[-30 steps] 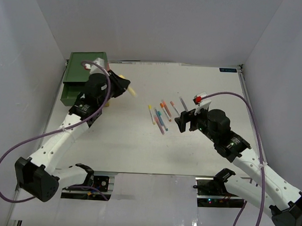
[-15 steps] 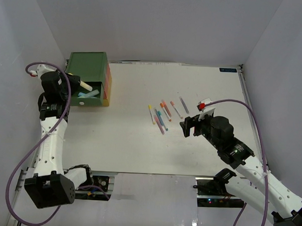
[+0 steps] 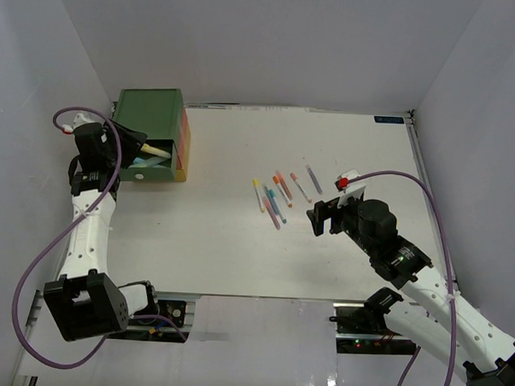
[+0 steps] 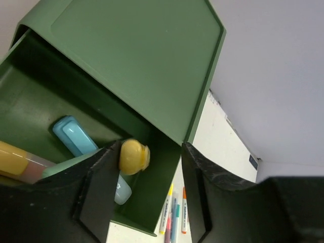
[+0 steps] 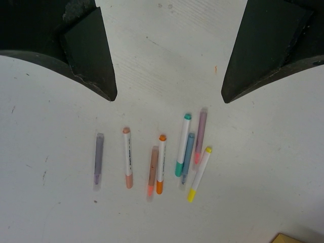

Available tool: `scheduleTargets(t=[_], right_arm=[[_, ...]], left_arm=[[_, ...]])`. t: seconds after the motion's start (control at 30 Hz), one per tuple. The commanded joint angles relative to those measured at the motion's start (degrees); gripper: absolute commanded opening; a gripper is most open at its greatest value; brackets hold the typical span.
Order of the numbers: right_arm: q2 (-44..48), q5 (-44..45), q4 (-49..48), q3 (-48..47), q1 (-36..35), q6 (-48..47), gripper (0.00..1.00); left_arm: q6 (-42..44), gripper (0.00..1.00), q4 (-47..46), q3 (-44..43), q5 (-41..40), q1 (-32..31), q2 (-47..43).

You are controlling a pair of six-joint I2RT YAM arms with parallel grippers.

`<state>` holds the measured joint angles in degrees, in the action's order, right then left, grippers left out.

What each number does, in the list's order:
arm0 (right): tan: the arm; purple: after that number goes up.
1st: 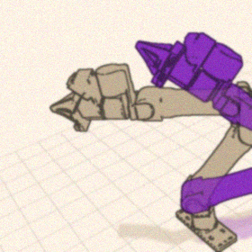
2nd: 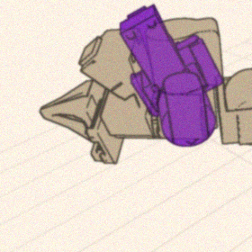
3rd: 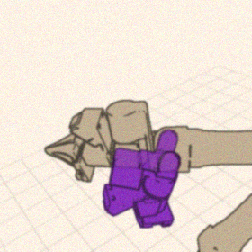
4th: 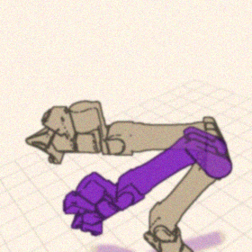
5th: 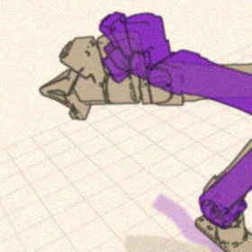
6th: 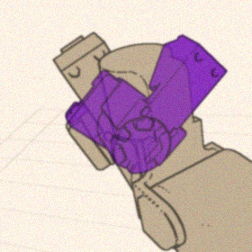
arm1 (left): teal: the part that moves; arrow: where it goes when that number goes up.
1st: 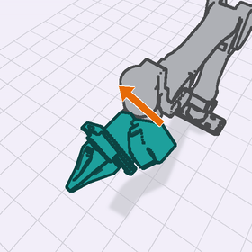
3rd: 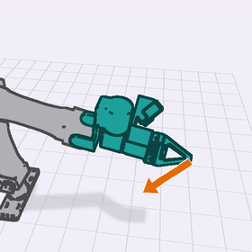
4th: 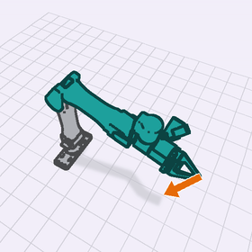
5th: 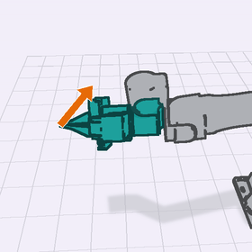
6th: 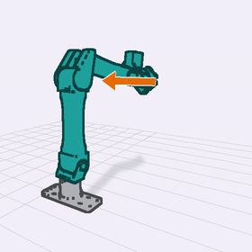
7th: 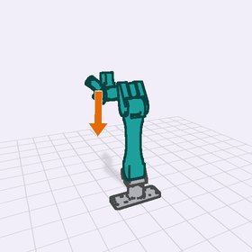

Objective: Sort the stationery into containers
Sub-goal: Place the pen in the drawer, then close the drawer in the storage box.

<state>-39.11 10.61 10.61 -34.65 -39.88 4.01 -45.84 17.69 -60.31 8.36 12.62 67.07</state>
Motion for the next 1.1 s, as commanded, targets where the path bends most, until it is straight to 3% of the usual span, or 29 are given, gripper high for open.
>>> scheduleTargets(t=[0.0,0.13,0.3,0.47,0.7,1.07], right_arm=[[0.1,0.6,-1.1,0.0,-0.1,-0.8,0.90],[0.2,0.6,-1.1,0.1,0.0,-0.8,0.90],[0.6,0.4,-1.0,0.3,0.0,-0.8,0.90],[0.9,0.4,-1.0,0.5,0.0,-0.8,0.90],[0.5,-0.4,-1.0,0.5,0.0,-0.8,0.90],[1.8,-1.4,-1.0,0.8,0.0,-0.8,0.90]], left_arm=[[0.6,0.62,1.0,-0.2,-0.7,0.6,-2.1],[2.3,0.74,2.9,-1.4,-2.7,0.7,-3.2],[8.4,0.79,7.8,-4.2,-4.8,0.7,-5.0],[15.8,0.79,13.8,-3.9,-5.9,0.7,-10.2],[23.9,0.76,14.7,5.5,-3.7,0.2,-19.9],[29.2,0.71,9.0,12.8,-4.7,-1.4,-19.9]])
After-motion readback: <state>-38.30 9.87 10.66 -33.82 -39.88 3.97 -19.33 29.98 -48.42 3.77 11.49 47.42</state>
